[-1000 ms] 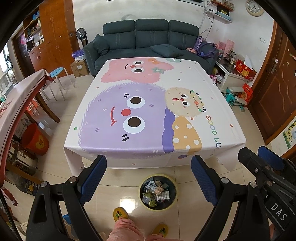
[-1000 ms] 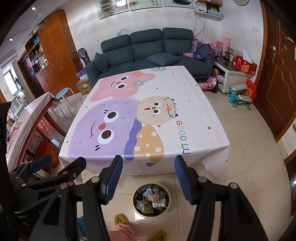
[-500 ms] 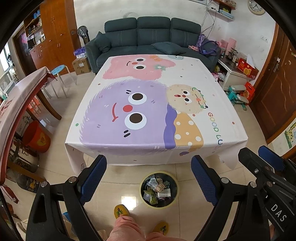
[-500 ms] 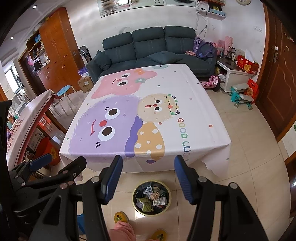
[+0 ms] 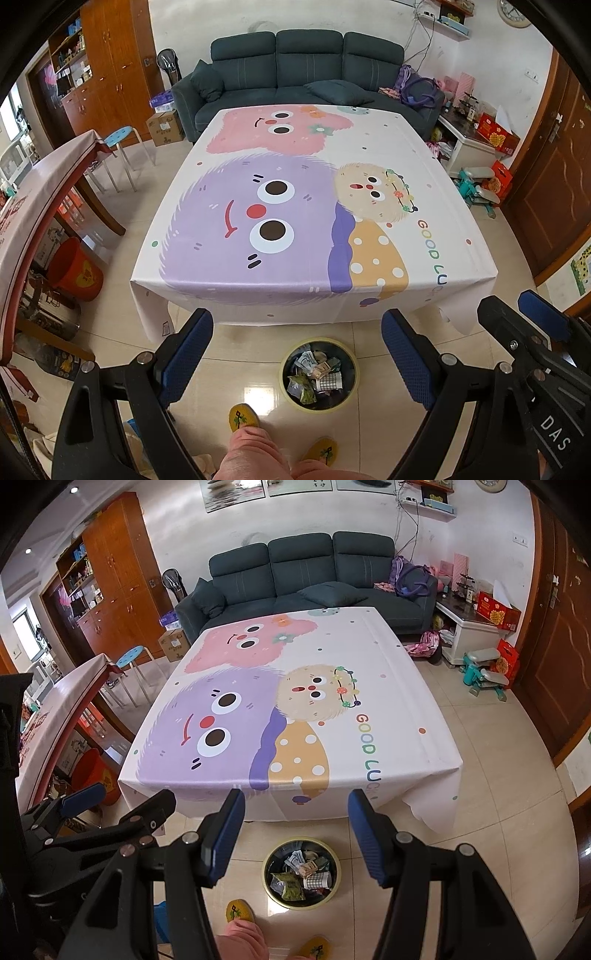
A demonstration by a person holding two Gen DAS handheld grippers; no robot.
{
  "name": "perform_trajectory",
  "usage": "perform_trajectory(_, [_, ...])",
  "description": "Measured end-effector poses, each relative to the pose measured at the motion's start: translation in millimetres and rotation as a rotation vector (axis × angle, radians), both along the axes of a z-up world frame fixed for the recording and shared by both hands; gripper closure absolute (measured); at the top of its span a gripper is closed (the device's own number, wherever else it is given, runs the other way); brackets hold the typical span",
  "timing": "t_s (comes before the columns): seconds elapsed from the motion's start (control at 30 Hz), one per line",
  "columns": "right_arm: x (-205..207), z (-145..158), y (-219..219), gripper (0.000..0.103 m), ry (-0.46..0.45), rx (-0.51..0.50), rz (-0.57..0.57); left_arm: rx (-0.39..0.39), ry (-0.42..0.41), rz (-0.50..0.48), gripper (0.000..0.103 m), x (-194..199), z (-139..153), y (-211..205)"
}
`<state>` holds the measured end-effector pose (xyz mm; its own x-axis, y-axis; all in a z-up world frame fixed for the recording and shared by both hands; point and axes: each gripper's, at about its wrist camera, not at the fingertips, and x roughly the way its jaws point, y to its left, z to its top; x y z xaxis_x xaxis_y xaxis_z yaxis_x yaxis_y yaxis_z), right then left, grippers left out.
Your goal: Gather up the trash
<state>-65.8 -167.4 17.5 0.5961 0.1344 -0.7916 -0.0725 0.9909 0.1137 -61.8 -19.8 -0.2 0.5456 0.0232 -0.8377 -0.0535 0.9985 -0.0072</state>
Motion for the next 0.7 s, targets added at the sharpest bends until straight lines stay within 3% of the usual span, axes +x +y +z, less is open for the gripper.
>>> perform_trajectory(0.7, [-2.1, -3.8, -0.4, 0.044, 0.011, 0.003, 0.004, 0.012, 0.01, 0.016, 0.012, -7.6, -2.8, -5.4])
